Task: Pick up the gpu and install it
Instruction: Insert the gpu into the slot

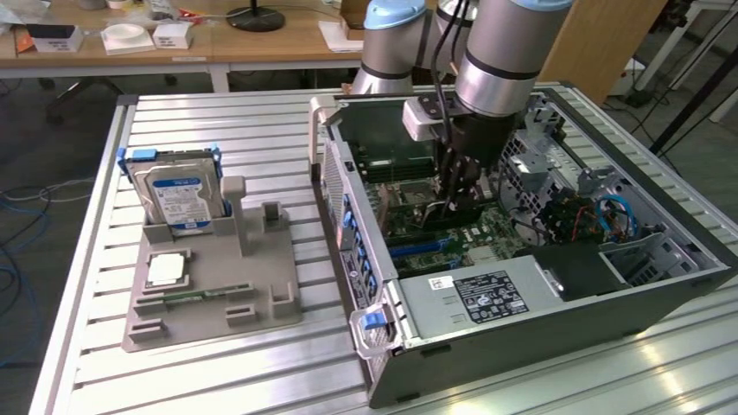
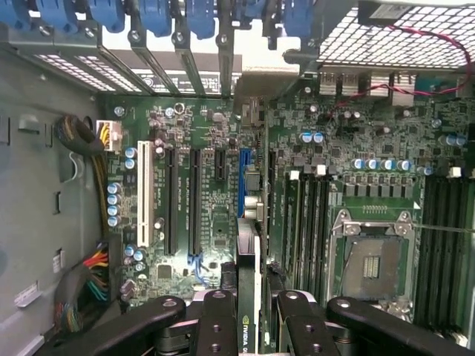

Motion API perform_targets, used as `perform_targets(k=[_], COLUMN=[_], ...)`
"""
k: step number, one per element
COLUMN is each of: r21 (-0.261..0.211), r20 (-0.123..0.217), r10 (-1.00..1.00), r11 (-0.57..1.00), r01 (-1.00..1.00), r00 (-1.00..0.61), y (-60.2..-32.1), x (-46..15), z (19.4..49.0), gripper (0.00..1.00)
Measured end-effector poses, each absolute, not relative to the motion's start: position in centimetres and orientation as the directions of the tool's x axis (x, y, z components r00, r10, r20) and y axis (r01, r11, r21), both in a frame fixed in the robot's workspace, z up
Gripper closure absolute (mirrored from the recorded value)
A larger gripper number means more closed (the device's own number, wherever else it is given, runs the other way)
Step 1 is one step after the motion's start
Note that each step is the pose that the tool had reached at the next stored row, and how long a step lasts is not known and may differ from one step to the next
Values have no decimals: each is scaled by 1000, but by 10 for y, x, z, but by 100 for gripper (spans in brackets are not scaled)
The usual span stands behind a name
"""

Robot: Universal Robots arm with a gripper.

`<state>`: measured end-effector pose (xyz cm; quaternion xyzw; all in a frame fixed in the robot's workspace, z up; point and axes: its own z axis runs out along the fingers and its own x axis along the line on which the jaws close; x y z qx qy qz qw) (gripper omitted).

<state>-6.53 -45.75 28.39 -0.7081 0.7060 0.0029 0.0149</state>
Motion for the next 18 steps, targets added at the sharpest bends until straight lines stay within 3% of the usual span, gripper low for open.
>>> perform_targets(k=[18], r21=[-17], r20=[-23], r10=[-1000], r11=[-2], r01=[-1000], r00=[2], y=[-460], x=[-69], z=[281], gripper=[74])
